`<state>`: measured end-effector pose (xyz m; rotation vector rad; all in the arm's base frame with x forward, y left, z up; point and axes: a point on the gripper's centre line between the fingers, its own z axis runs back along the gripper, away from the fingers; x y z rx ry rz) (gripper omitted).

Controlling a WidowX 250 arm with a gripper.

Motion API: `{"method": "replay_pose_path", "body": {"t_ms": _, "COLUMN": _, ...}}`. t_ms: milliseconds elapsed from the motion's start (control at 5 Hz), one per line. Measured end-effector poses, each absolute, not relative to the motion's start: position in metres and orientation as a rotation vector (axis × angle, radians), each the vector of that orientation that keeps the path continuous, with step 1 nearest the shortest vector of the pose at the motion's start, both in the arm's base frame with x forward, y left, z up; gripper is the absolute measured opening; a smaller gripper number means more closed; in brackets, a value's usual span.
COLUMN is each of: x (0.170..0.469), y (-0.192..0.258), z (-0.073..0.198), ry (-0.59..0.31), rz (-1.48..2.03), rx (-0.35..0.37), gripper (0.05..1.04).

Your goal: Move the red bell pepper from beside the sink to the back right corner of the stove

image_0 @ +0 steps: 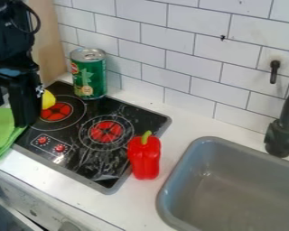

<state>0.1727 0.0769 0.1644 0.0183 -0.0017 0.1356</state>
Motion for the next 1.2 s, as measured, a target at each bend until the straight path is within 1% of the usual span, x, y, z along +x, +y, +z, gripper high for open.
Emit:
{"method": "replay_pose_path", "body": {"t_ms": 200, "x": 0.172, "y": 0.076, "z": 0.161, "ry": 0.014, "rz": 0.134, "rx": 0.013, "gripper": 1.001}}
{"method": "replay_pose_path", "body": {"t_ms": 400, "x": 0.19, "y": 0.037, "z": 0.163, "ry": 0.01, "rz": 0.04, "rx": 0.015, "gripper": 1.001}}
{"method": "replay_pose_path", "body": {"t_ms": 600, "x": 0.22, "y": -0.009, "z": 0.152, "ry": -0.015, "rz": -0.105, "rx": 0.002, "gripper": 1.001}}
{"method": "replay_pose_path", "body": {"t_ms": 800, "x": 0.241, "y": -0.041, "z": 0.14, "ry": -0.02, "rz": -0.2, "rx": 0.0, "gripper": 1.001}}
{"method": "replay_pose_path", "body": {"t_ms": 1000, "x": 0.261, "y": -0.054, "z": 0.129, "ry": -0.02, "rz": -0.245, "rx": -0.002, "gripper": 1.001}}
{"method": "replay_pose_path", "body": {"t_ms": 1200, "x": 0.27, "y": -0.055, "z": 0.124, "ry": -0.019, "rz": -0.262, "rx": 0.007, "gripper": 1.001}}
